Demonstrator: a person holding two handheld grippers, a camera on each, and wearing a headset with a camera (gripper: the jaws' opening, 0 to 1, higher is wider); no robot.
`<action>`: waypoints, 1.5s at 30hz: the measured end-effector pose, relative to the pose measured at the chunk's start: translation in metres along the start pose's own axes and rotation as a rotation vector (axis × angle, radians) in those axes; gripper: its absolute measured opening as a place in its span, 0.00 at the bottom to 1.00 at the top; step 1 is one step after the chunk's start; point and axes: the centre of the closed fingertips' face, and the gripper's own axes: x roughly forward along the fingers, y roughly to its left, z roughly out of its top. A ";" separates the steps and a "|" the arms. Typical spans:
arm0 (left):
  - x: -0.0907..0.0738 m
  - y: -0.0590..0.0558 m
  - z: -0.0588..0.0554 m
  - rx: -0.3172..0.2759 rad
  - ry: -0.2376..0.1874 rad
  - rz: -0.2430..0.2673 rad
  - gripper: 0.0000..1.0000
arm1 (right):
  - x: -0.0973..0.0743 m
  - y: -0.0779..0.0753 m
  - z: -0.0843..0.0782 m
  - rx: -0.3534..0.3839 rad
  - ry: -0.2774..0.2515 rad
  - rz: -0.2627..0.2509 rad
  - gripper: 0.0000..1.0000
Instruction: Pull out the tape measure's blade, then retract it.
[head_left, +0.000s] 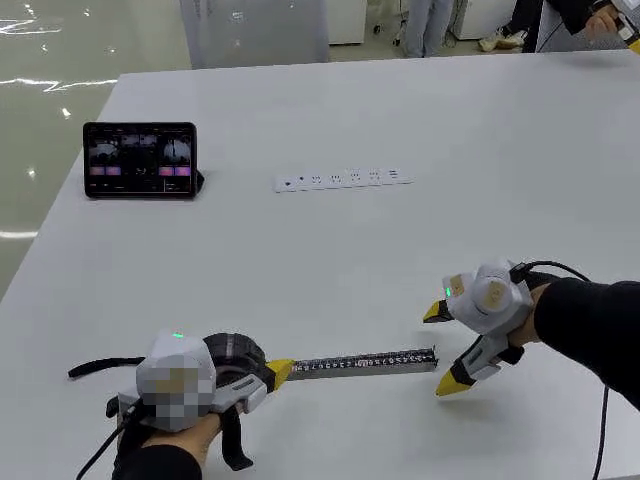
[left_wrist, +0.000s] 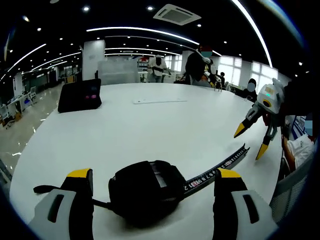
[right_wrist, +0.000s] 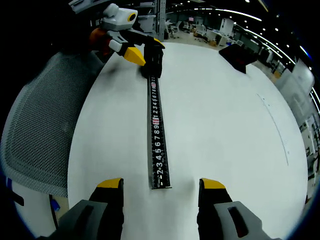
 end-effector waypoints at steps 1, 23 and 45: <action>0.001 0.000 0.001 0.001 -0.002 0.000 0.99 | 0.000 0.000 0.000 0.001 0.001 0.003 0.54; 0.001 0.002 0.001 -0.002 -0.011 0.012 0.99 | 0.004 0.002 -0.005 -0.033 0.043 0.025 0.19; 0.003 0.008 0.002 -0.001 -0.023 0.034 0.97 | 0.009 0.003 -0.007 -0.085 0.081 0.074 0.11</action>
